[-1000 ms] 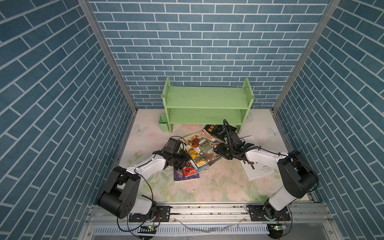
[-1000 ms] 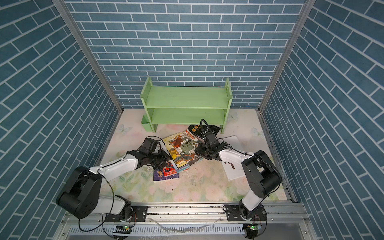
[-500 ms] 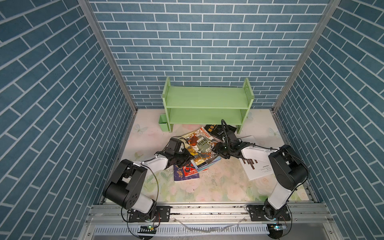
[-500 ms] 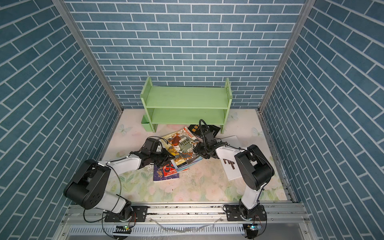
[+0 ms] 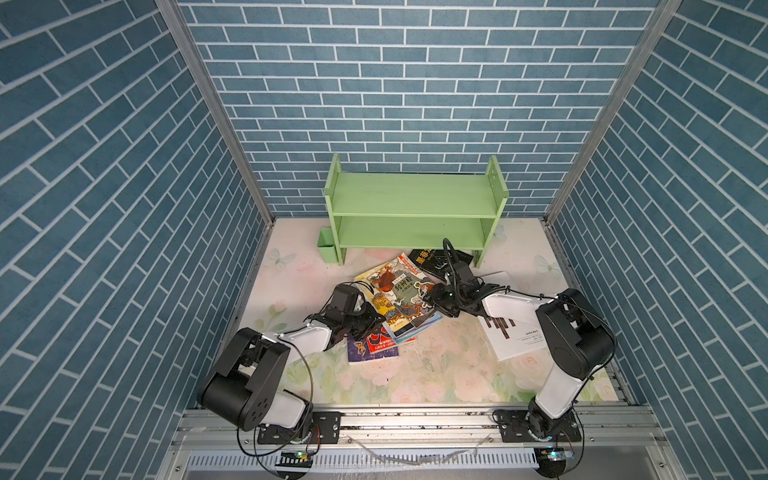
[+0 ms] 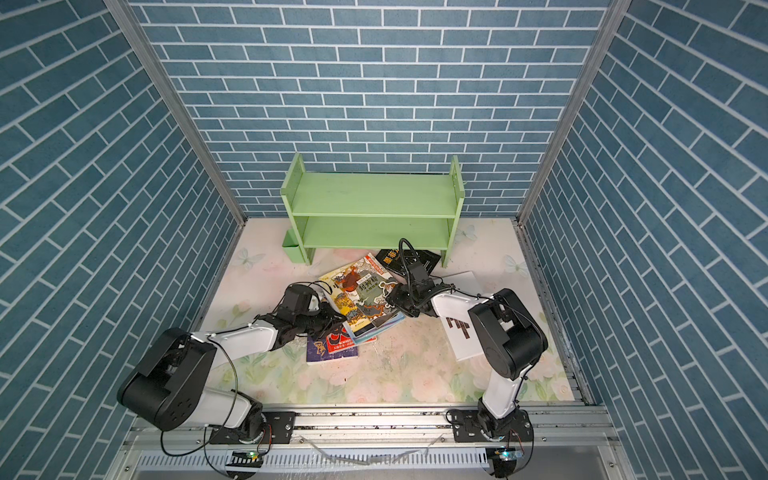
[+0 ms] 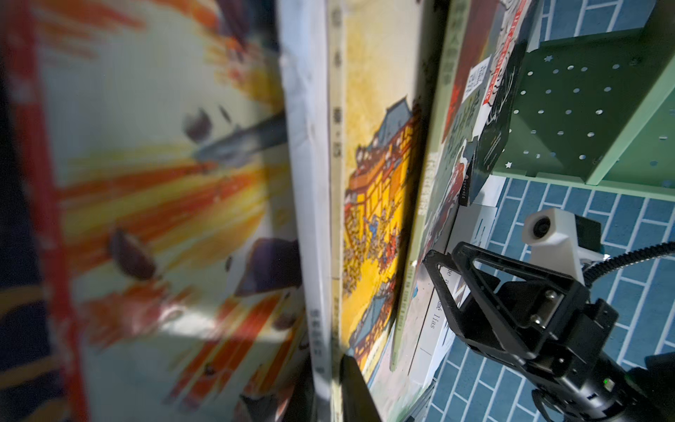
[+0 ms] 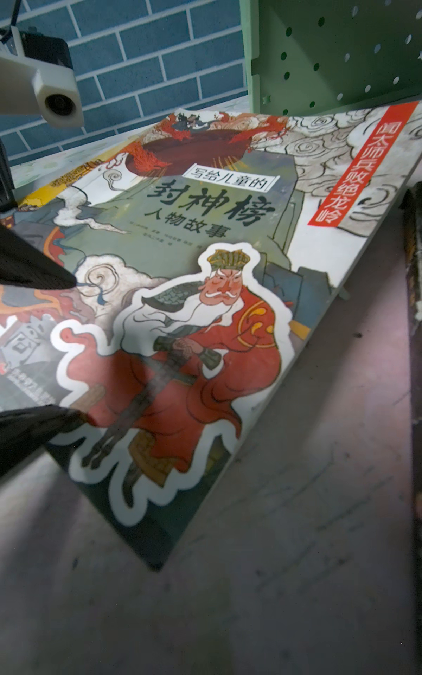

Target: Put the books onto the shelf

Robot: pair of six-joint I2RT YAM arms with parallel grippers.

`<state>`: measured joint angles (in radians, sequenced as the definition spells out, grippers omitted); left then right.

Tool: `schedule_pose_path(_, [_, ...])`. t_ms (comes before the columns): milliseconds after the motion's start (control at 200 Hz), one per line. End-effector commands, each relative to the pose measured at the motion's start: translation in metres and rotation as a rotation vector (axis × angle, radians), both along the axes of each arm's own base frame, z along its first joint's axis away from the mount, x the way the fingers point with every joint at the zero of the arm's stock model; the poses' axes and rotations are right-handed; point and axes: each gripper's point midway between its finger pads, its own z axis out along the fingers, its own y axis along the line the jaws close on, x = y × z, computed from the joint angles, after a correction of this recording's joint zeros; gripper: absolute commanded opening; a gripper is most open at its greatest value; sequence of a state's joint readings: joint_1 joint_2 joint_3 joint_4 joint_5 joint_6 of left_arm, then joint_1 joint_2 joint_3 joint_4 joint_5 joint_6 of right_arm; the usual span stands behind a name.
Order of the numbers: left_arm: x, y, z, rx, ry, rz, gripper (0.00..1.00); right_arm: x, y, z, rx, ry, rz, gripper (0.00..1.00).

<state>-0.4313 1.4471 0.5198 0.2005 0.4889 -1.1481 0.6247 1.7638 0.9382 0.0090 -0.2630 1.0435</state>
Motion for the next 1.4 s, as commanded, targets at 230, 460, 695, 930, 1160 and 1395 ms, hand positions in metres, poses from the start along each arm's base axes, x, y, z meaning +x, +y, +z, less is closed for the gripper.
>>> schedule_pose_path(230, [-0.007,0.005,-0.017,0.044,0.042,-0.007,0.00,-0.034,-0.014,-0.044,-0.067,0.180,-0.022,0.52])
schedule_pose_path(460, [-0.014,0.016,0.014,0.099,-0.007,-0.022,0.00,-0.034,-0.015,-0.042,-0.065,0.173,-0.026,0.52])
schedule_pose_path(695, [-0.026,0.036,0.049,0.198,-0.038,-0.036,0.08,-0.031,-0.011,-0.043,-0.053,0.177,-0.022,0.52])
schedule_pose_path(930, [-0.037,0.038,0.027,0.210,0.027,-0.054,0.15,-0.028,-0.006,-0.045,-0.038,0.181,-0.012,0.52])
schedule_pose_path(1160, [-0.041,0.035,0.007,0.172,0.040,-0.055,0.14,-0.032,-0.007,-0.049,-0.042,0.196,-0.006,0.52])
schedule_pose_path(1395, [-0.039,0.032,0.015,0.105,-0.015,-0.013,0.10,-0.031,-0.007,-0.049,-0.047,0.199,-0.004,0.51])
